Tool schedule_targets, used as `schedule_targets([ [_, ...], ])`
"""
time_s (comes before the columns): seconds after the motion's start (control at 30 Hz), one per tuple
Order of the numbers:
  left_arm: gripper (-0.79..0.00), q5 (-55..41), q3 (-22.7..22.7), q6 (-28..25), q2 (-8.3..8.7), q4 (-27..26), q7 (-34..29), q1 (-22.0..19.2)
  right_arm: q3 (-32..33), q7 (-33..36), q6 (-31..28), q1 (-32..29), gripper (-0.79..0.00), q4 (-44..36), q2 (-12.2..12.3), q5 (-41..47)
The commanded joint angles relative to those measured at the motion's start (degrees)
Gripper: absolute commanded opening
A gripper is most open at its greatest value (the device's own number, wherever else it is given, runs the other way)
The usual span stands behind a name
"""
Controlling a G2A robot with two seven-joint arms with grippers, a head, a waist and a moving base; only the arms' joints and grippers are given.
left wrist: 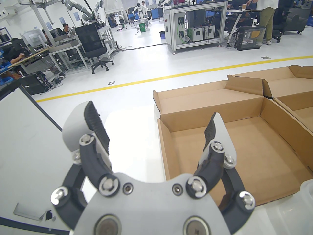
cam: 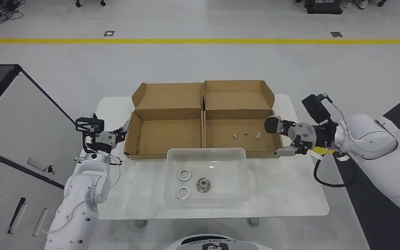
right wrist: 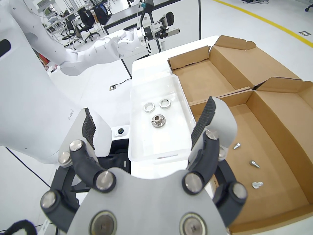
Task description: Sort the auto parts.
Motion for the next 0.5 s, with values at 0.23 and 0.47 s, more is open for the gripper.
schedule_targets([
  [0.23, 0.0, 0.0, 0.0, 0.0, 0.0, 0.0, 0.0, 0.0, -0.8, 0.0, 0.0, 0.8, 0.0, -0.7, 2.2, 2.9],
  [0.47, 0.0, 0.0, 0.0, 0.0, 0.0, 0.0, 0.0, 0.0, -0.8, 0.0, 0.0, 0.8, 0.0, -0.7, 2.2, 2.9],
])
